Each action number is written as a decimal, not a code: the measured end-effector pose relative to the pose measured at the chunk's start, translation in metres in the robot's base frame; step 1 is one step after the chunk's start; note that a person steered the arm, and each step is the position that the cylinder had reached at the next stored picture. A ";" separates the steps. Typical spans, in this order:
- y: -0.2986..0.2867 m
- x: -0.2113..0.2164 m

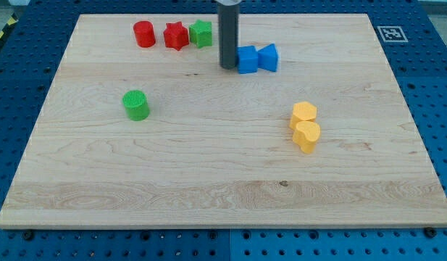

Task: Slide the green star to the center of the board

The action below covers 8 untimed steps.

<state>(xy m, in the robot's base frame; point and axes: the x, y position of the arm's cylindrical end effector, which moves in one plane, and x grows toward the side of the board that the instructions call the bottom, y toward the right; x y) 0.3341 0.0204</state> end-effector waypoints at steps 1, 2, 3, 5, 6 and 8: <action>0.037 -0.006; 0.053 -0.011; 0.053 -0.042; 0.015 -0.108; -0.043 -0.124; -0.087 -0.122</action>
<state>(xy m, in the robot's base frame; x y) 0.2126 -0.0667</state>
